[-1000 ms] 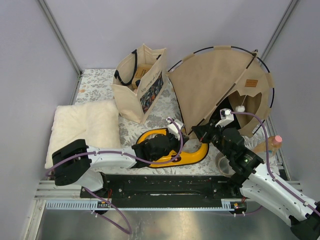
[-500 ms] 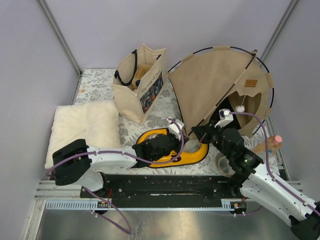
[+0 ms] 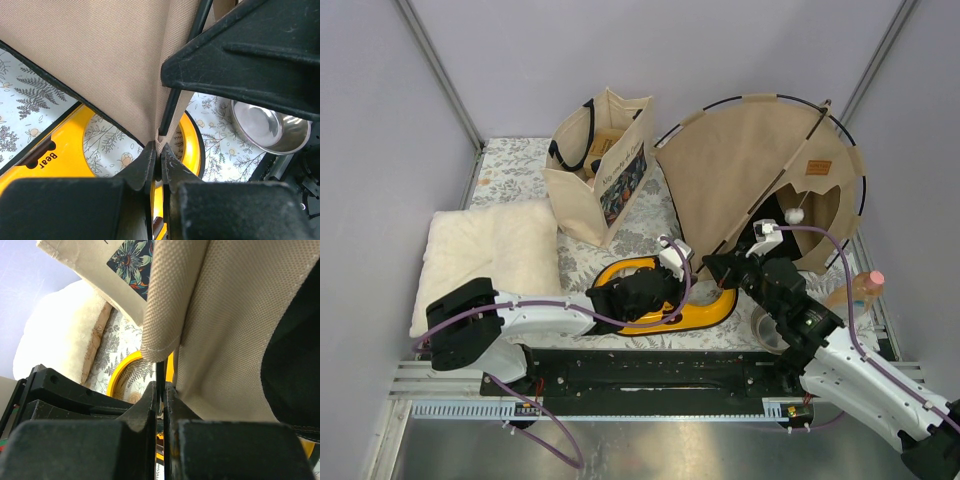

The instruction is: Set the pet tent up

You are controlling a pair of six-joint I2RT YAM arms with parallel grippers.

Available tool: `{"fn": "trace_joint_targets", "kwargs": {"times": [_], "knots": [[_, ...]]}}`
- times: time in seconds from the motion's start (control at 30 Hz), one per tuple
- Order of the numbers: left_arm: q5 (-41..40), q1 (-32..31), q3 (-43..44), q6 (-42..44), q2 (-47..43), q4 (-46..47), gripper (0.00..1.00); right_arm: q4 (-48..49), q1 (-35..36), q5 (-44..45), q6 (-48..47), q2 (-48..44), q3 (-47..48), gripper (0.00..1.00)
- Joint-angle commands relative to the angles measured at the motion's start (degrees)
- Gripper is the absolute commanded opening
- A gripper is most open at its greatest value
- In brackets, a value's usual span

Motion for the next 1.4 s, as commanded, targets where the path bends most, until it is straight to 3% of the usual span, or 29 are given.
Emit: {"fn": "trace_joint_targets", "kwargs": {"times": [0.0,0.2,0.37,0.5,0.73,0.9,0.97,1.23,1.37], "knots": [[1.4,-1.1,2.7,0.9,0.2,-1.5,0.0,1.6,-0.9,4.6,-5.3,0.8,0.6,0.0],[1.3,-1.1,4.5,1.0,1.9,-3.2,0.0,4.7,-1.0,-4.8,-4.0,1.5,1.1,0.0],[1.4,-1.1,5.2,0.8,2.6,-3.0,0.0,5.1,-1.0,-6.4,-1.9,2.4,0.8,0.0],[1.3,-1.1,5.2,1.2,1.9,-3.1,0.0,3.9,-1.0,-3.6,-4.1,2.2,-0.2,0.0],[1.4,-1.2,4.8,1.4,0.6,-3.8,0.0,-0.8,-1.0,10.2,-7.4,0.5,-1.6,0.0],[1.2,-1.1,4.5,1.4,0.1,-4.0,0.0,-2.1,-0.9,11.4,-7.5,-0.5,-0.9,0.0],[1.2,-1.1,4.6,1.4,0.2,-4.1,0.0,-1.3,-1.0,9.2,-7.6,-0.5,-0.6,0.0],[1.1,-1.1,5.9,1.0,1.9,-4.0,0.0,8.0,-0.9,-12.8,-3.8,3.5,0.2,0.0],[0.9,-1.1,6.1,1.1,1.8,-4.2,0.0,8.3,-0.9,-12.4,-2.8,4.1,-0.5,0.0]]}}
